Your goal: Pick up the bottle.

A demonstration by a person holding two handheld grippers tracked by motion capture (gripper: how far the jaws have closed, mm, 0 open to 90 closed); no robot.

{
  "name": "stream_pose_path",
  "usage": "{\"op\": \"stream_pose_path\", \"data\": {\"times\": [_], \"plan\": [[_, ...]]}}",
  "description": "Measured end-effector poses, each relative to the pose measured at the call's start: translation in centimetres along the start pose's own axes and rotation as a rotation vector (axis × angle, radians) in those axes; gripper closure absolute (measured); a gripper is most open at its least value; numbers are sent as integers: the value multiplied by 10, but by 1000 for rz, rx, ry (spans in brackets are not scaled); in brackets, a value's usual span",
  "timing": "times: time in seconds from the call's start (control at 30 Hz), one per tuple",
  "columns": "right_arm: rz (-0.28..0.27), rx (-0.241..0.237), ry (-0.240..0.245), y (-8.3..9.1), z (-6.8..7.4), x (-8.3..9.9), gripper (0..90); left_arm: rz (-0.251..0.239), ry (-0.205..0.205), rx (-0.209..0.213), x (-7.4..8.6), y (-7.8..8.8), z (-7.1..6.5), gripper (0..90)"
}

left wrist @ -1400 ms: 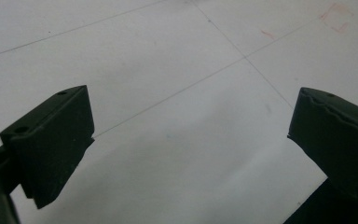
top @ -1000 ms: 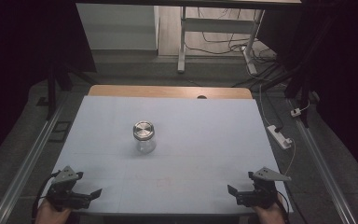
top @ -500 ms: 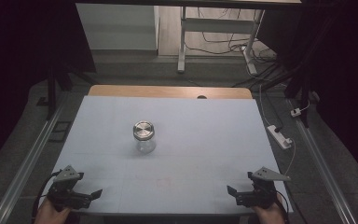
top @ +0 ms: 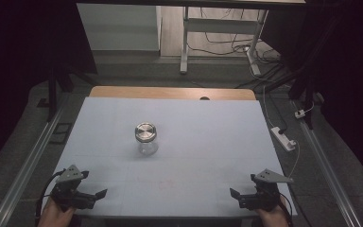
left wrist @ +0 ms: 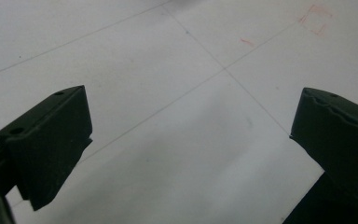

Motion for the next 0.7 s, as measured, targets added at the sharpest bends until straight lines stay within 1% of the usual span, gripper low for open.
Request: {"op": "stream_pose_path", "data": {"times": [0.1, 0.17, 0.3, 0.43, 0.47, 0.7], "plan": [[1, 0, 1, 0, 0, 0, 0, -17, 1, 5, -3, 0, 0, 0], [2, 0, 1, 0, 0, 0, 0, -28, 4, 17, -6, -1, 0, 0], [1, -2, 1, 0, 0, 0, 0, -47, -4, 24, -10, -2, 1, 0], [1, -3, 0, 0, 0, 0, 0, -66, -5, 51, -16, -6, 1, 0], [1, -5, -2, 0, 0, 0, 0, -73, -8, 64, -19, -8, 2, 0], [2, -9, -4, 0, 0, 0, 0, -67, -23, 93, -29, -19, 2, 0]]}}
Point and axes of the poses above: each handheld gripper's, and its own axes: y roughly backward along the jaws, x roughly out of its underside, z roughly to its left, the point moved 5 cm from there along -y, roughly forward along the jaws, and after that the axes turned 5 degrees about -x, right-handed, at the moved point
